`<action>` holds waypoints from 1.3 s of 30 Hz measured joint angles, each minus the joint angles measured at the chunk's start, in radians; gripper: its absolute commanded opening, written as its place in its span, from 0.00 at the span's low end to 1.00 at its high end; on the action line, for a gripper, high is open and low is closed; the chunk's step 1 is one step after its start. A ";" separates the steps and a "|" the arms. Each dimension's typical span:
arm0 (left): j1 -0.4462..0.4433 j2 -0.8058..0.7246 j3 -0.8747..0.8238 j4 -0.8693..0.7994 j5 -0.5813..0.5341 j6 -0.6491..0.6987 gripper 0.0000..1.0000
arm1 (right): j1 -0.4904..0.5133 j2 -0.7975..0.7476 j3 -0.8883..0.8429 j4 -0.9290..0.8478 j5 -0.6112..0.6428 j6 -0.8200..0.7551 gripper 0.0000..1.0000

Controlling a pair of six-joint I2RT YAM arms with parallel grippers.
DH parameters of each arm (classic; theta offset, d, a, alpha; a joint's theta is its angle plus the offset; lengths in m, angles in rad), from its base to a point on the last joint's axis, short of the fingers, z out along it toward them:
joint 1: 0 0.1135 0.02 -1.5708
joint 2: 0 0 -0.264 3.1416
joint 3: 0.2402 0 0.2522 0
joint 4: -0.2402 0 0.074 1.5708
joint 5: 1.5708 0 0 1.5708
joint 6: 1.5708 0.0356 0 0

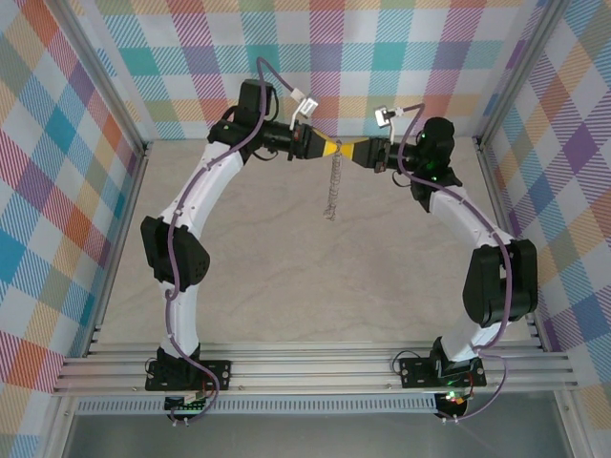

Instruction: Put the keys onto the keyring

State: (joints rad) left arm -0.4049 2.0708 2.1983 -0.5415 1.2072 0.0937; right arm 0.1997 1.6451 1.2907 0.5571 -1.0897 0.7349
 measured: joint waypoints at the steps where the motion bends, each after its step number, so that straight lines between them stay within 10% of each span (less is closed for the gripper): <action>1: 0.000 0.000 -0.009 0.011 -0.003 -0.007 0.00 | -0.003 -0.004 -0.010 0.005 0.003 0.007 0.24; 13: 0.000 -0.025 -0.051 0.112 -0.021 -0.083 0.00 | -0.005 -0.021 -0.084 0.115 0.016 0.081 0.39; 39: -0.020 -0.049 -0.055 0.161 -0.043 -0.128 0.00 | 0.017 -0.021 -0.098 0.153 0.045 0.103 0.33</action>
State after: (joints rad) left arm -0.4252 2.0220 2.1433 -0.3809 1.1637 -0.0341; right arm 0.2165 1.6238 1.1923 0.7101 -1.0443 0.8383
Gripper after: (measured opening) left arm 0.049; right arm 0.354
